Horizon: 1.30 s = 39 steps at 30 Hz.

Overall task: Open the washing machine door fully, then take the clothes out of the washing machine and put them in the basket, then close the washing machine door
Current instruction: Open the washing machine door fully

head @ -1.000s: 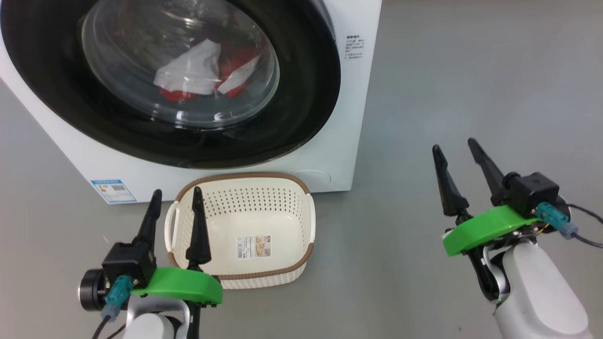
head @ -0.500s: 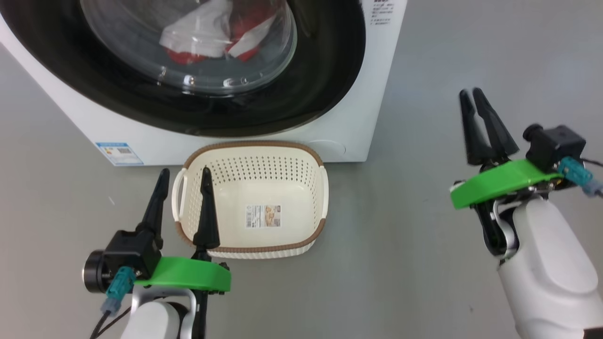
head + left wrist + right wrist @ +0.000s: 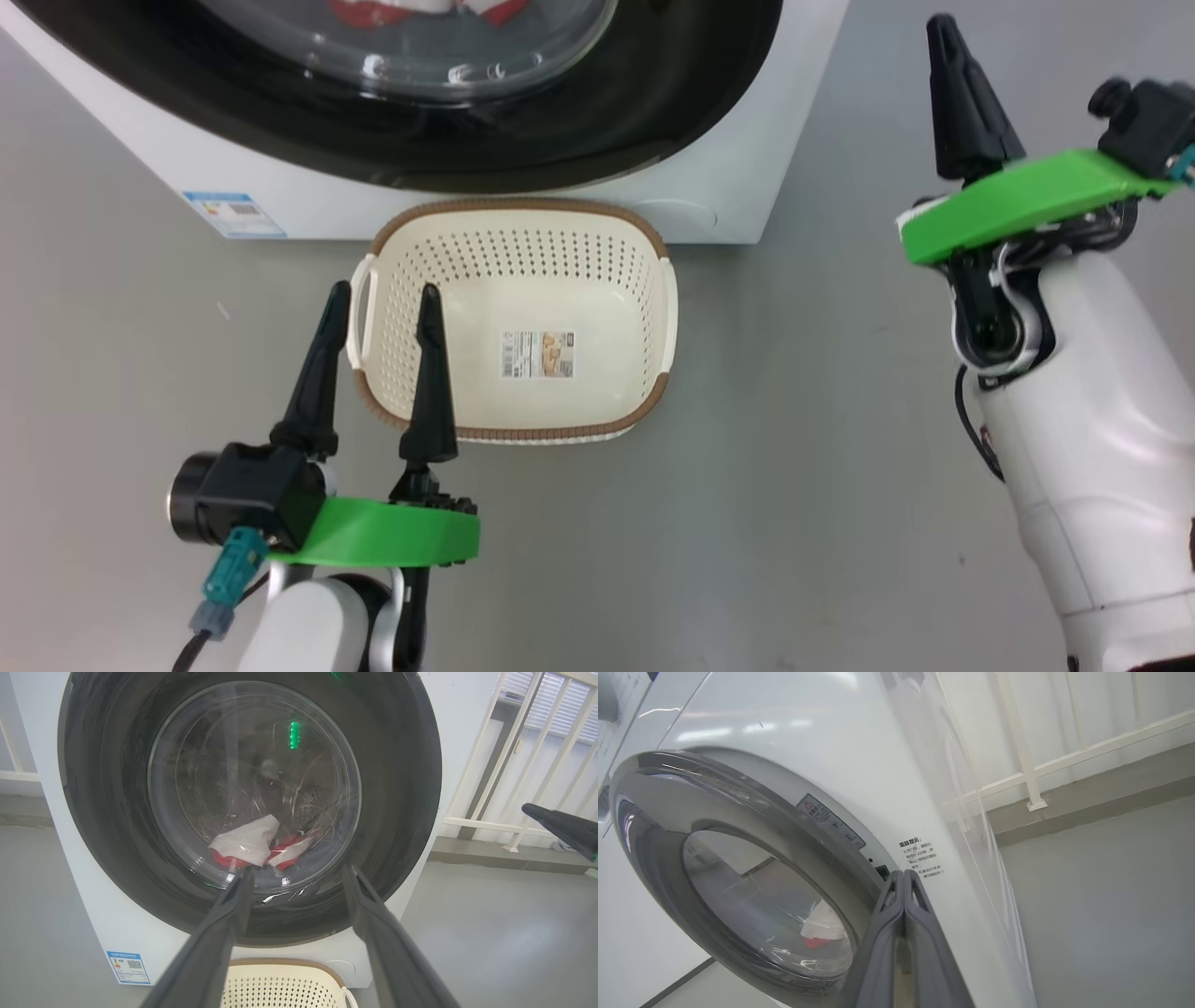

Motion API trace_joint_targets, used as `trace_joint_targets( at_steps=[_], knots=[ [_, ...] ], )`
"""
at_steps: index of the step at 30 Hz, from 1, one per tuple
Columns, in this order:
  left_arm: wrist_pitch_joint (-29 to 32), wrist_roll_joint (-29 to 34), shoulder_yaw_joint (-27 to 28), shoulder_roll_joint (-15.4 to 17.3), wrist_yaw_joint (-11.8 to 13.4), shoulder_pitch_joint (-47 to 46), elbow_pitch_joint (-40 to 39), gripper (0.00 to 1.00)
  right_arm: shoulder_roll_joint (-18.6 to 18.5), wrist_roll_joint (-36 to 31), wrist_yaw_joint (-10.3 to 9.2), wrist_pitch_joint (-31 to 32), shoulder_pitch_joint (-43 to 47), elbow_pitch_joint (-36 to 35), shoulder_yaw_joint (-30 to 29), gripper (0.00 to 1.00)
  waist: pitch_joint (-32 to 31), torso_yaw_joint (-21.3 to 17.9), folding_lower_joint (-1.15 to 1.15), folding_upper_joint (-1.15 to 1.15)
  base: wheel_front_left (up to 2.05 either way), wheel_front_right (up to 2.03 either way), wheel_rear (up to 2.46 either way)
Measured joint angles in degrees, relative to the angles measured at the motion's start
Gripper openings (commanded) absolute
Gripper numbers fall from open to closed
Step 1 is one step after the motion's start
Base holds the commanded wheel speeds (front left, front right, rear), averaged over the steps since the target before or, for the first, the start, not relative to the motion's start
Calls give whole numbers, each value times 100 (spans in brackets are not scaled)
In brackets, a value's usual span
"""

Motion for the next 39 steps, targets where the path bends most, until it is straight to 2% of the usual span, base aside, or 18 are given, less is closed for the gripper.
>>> trace_joint_targets(
  at_steps=[5,16,25,29,39],
  knots=[
    [-7,22,-114,-5,0,-103,-281,100,-37,755,0,483,-384,34,37,0,257,82,0,0,0,0,0],
    [-7,59,-293,-19,0,-266,-599,100,-369,2630,0,1605,-1047,-278,158,0,845,230,0,0,0,0,0],
    [-7,59,-387,-24,-2,-392,-599,100,-568,3873,-1,2405,-1455,-298,-103,0,1177,388,0,0,0,0,0],
    [-8,59,-407,-30,-3,-464,-599,100,-579,4185,-1,2697,-1584,-286,-135,0,1289,456,0,0,0,0,0],
    [-8,59,-476,-43,-10,-572,-595,100,-639,4488,-1,3019,-1935,-237,-90,0,1452,638,0,0,0,0,0]
  ],
)
